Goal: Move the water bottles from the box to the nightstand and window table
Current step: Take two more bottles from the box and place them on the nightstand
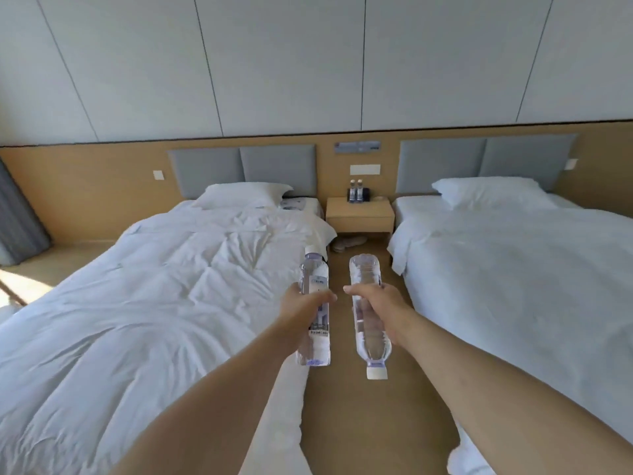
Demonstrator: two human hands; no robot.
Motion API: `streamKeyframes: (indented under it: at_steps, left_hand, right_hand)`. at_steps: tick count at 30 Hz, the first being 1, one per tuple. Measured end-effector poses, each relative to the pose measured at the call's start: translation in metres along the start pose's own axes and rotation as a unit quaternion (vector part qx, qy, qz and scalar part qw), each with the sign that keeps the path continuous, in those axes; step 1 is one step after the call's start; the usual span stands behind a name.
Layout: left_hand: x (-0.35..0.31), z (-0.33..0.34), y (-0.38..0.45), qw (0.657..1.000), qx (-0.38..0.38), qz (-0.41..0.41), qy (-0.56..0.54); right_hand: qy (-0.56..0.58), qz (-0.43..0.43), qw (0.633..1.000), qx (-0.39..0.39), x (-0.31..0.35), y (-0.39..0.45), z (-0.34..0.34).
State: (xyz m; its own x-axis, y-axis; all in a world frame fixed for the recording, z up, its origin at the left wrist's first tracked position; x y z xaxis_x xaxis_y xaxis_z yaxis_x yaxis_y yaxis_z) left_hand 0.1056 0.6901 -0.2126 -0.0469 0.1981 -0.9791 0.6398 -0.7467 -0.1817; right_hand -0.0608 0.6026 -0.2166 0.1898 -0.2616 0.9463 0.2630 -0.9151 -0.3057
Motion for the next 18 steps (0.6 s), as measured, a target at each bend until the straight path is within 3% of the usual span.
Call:
streamKeyframes:
  at_steps: [9, 18]
  left_hand:
    - [-0.011, 0.086, 0.126, 0.994, 0.102, -0.006, 0.037]
    - [-0.047, 0.192, 0.297, 0.993, 0.099, 0.012, 0.058]
  right_hand:
    - [0.039, 0.047, 0.996, -0.072, 0.01, 0.115, -0.028]
    - [0.023, 0.05, 0.996, -0.066, 0.048, 0.312, -0.059]
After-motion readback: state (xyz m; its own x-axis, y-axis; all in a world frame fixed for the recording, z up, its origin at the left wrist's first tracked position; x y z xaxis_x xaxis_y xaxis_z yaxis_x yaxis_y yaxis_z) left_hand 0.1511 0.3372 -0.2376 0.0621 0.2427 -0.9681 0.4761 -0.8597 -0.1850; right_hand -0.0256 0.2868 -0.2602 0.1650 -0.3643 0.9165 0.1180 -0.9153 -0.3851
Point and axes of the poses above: each hand's wrist, its own y-axis towards the middle knuckle, its own z-axis out of the palm, x = y × z, the point moved 6 cm from there along y, towards the middle knuckle, and after that the axes turned 6 degrees about -x, right-handed, at the moved point
